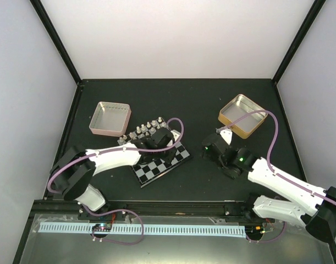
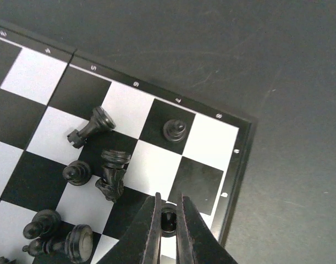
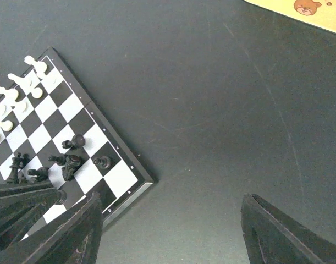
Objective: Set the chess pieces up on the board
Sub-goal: Place the chess piece on the chessboard.
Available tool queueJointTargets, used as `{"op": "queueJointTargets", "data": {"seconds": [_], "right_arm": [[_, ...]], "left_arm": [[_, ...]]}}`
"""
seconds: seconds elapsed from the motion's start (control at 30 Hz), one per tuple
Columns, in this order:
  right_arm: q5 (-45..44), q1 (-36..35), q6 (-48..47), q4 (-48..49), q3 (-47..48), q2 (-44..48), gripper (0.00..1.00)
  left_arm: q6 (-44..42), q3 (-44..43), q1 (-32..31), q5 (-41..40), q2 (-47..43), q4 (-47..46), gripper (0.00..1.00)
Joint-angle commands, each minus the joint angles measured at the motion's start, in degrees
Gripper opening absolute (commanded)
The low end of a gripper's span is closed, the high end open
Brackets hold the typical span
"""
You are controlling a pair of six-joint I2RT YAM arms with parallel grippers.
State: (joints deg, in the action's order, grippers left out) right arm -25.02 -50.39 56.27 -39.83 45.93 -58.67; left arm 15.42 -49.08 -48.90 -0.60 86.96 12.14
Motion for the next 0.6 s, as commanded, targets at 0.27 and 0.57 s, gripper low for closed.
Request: {"op": "queueJointTargets", "data": {"seconds": [0.27,0.57], "right_arm": [[-2.67,0.97,2.31,-0.78,-0.51,-1.09,0.7],[-1.82,0.96,2.17,0.21,-0.36,-2.7,0.7]], "left_arm": [[-1.81,-2.1,-0.4,-1.22,8.27,-6.85,0.02],[-2.45,-1.73,-0.34,-3.64,9.99,-8.67,0.02]]}}
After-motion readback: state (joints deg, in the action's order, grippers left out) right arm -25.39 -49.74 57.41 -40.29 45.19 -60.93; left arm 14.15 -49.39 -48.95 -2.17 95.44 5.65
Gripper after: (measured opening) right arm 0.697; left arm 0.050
